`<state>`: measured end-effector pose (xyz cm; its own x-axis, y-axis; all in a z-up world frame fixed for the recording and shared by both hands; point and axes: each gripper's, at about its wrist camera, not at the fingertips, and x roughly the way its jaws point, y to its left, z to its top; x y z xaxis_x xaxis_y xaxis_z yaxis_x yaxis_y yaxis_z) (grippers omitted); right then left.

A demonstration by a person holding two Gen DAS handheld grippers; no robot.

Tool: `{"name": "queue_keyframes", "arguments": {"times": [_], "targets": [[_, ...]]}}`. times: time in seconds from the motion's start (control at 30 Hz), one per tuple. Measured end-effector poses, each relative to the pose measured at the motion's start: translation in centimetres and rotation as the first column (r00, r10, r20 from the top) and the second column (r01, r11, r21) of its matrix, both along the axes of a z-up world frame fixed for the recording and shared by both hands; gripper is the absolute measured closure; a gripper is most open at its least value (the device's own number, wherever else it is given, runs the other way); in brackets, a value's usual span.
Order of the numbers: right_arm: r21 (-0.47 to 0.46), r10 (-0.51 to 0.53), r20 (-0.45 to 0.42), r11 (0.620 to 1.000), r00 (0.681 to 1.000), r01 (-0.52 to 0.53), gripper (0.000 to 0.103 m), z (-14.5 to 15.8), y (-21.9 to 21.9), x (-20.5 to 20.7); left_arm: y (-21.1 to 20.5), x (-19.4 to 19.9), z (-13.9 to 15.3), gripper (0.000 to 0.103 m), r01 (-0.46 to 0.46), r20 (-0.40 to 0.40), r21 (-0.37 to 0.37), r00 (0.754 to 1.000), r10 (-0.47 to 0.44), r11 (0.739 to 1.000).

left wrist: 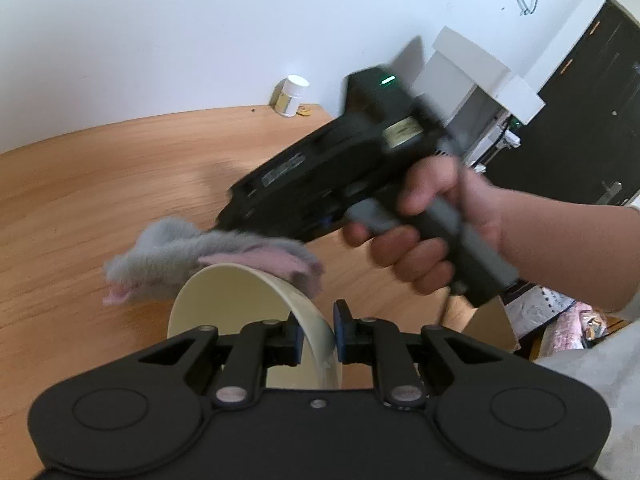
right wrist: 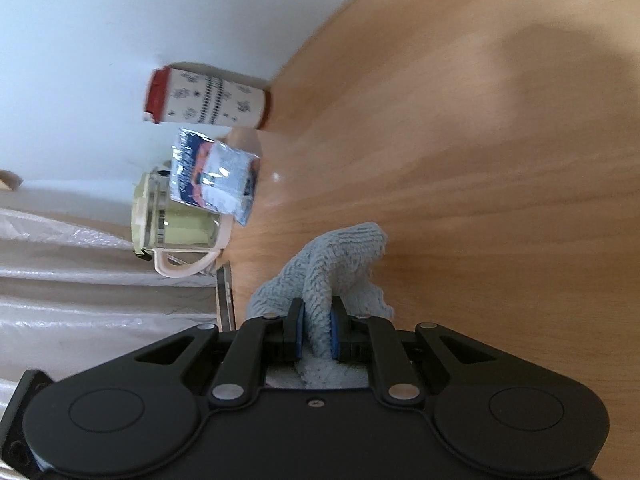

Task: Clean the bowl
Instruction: 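Rub the cloth over the bowl's outer wall with the right gripper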

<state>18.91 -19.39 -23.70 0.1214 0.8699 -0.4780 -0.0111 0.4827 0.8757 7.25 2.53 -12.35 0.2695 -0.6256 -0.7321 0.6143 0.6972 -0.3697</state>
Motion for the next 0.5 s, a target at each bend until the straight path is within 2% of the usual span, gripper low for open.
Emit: {"name": "queue_keyframes", "arguments": {"times": [0.13, 0.37, 0.5], "targets": [[-0.018, -0.010, 0.074, 1.000, 0.997, 0.011, 0.088, 2.4, -0.8, -1.0, 0.0, 0.7, -0.5, 0.089, -0.021, -0.023, 0.022, 1.000, 0.022, 1.000], [-0.025, -0.051, 0.106, 0.998, 0.993, 0.054, 0.089, 3.5, -3.4, -3.1, -0.9, 1.5, -1.2, 0.091, -0.022, -0.005, 0.079, 1.000, 0.022, 0.997], [-0.018, -0.126, 0.107, 0.991, 0.986, 0.129, 0.089, 3.7, -5.9, -3.7, -1.0, 2.0, -1.7, 0.092, -0.008, 0.006, 0.114, 1.000, 0.008, 0.993]]}}
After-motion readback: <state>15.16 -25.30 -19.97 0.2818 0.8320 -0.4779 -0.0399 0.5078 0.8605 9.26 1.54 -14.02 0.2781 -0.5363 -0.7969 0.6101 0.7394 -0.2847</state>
